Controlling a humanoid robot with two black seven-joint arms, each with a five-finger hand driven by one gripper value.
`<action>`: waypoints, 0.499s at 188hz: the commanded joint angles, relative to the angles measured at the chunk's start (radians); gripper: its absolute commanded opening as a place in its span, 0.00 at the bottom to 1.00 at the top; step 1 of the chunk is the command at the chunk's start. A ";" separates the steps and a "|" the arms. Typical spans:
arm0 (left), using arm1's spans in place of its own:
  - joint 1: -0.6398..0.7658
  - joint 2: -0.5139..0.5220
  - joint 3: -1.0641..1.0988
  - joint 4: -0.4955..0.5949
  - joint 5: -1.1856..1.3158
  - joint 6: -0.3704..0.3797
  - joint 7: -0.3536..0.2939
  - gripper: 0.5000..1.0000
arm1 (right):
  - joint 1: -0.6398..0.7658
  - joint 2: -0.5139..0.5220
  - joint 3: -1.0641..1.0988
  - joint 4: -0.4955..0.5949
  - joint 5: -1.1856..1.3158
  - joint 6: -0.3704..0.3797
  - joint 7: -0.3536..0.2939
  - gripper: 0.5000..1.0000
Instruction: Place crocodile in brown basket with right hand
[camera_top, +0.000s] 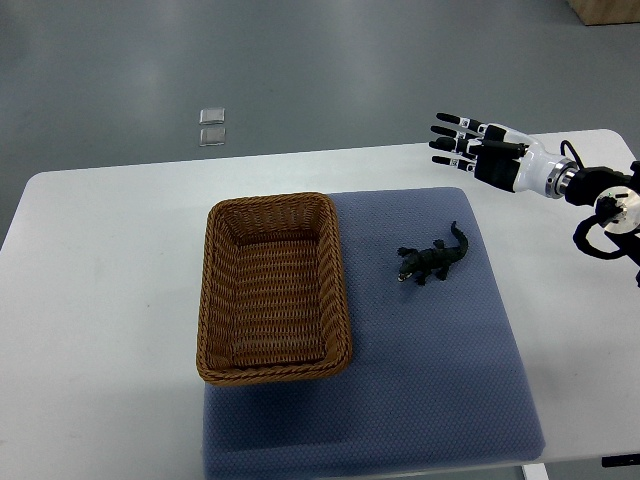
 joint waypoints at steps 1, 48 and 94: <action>0.000 0.000 -0.001 0.004 0.000 0.000 0.002 1.00 | -0.005 0.003 -0.001 0.000 0.000 -0.003 0.000 0.86; 0.001 0.000 0.000 0.011 0.000 0.002 0.000 1.00 | -0.018 0.000 0.004 -0.002 0.002 -0.006 0.003 0.86; 0.000 0.000 -0.001 0.009 0.000 0.002 0.001 1.00 | -0.012 0.001 -0.006 -0.002 -0.008 -0.012 0.029 0.86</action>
